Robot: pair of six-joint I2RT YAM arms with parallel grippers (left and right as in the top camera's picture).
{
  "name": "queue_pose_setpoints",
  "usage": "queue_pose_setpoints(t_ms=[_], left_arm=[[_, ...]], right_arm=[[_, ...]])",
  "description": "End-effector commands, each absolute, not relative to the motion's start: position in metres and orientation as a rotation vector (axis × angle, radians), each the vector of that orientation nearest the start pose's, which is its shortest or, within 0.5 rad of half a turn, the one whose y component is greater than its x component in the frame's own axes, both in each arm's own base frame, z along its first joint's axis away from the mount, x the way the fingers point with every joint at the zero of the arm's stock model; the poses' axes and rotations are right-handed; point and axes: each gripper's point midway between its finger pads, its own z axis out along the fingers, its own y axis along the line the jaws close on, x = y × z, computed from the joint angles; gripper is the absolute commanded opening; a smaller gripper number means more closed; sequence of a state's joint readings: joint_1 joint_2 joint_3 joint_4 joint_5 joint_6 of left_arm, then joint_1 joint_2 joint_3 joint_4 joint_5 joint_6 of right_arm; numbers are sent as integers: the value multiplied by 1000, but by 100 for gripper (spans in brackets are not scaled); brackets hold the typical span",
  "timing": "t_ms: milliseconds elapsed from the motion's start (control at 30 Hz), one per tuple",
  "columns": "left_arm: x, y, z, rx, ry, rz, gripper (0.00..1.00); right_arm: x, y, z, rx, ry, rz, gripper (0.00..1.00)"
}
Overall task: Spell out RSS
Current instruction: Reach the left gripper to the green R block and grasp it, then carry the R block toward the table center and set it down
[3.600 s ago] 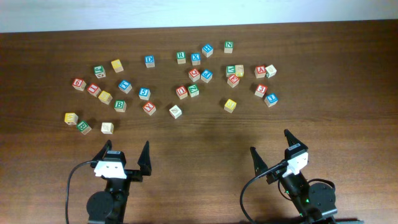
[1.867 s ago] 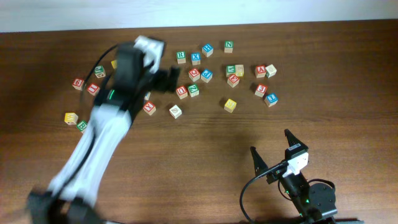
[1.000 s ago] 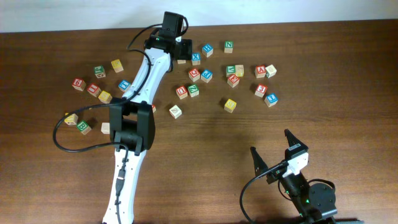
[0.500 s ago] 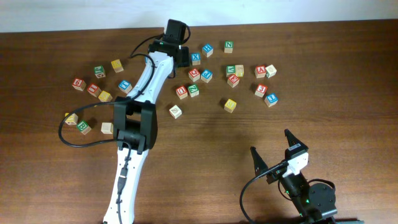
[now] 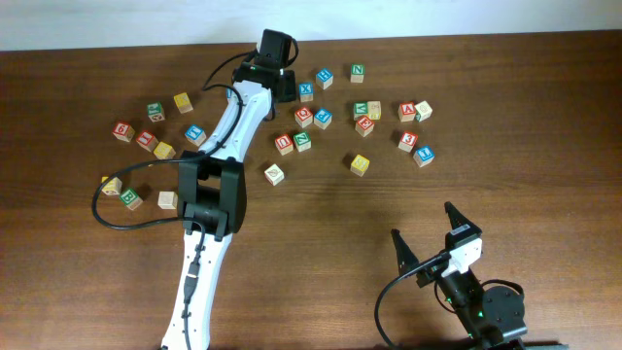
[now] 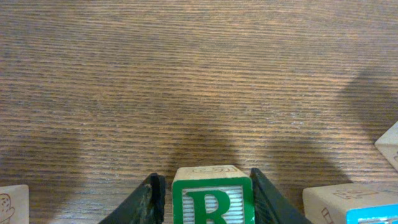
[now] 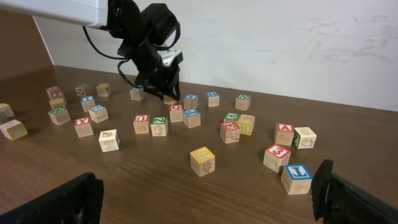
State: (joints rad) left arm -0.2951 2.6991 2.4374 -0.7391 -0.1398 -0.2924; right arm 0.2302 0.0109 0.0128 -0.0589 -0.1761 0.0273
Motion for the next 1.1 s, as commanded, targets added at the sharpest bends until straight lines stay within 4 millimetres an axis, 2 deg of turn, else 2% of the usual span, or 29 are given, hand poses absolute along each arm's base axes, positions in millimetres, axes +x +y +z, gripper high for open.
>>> queue_pose_setpoints(t_ms=[0, 300, 367, 433, 533, 600, 667, 733, 800, 867, 967, 1000, 1067], left_arm=[[626, -162, 11, -63, 2544, -32, 32], [623, -161, 10, -62, 2563, -23, 17], [623, -155, 24, -75, 2554, 24, 8], [623, -144, 59, -98, 2529, 98, 1], [606, -137, 109, -98, 2542, 131, 0], [584, -137, 147, -83, 2551, 132, 0], [548, -141, 191, -2, 2566, 147, 0], [519, -149, 230, -14, 2560, 98, 0], [498, -156, 270, -2, 2509, 58, 0], [470, -160, 319, 7, 2437, 2, 0], [446, -153, 353, 5, 2402, -22, 0], [438, -147, 356, 2, 2408, -16, 0], [428, -140, 345, 4, 2416, 7, 0]], right_arm=[[230, 85, 160, -293, 1615, 350, 98], [230, 85, 160, -293, 1615, 350, 98], [230, 85, 160, -293, 1615, 350, 98], [230, 85, 160, -293, 1615, 350, 98], [230, 85, 160, -293, 1615, 350, 98], [230, 85, 160, -293, 1615, 350, 98], [230, 85, 160, -293, 1615, 350, 98], [230, 85, 160, -293, 1615, 350, 98], [230, 85, 160, -293, 1615, 350, 98], [230, 85, 160, -293, 1615, 350, 98], [230, 85, 160, -293, 1615, 350, 98], [230, 85, 160, -293, 1615, 350, 98], [230, 85, 160, -293, 1615, 350, 98]])
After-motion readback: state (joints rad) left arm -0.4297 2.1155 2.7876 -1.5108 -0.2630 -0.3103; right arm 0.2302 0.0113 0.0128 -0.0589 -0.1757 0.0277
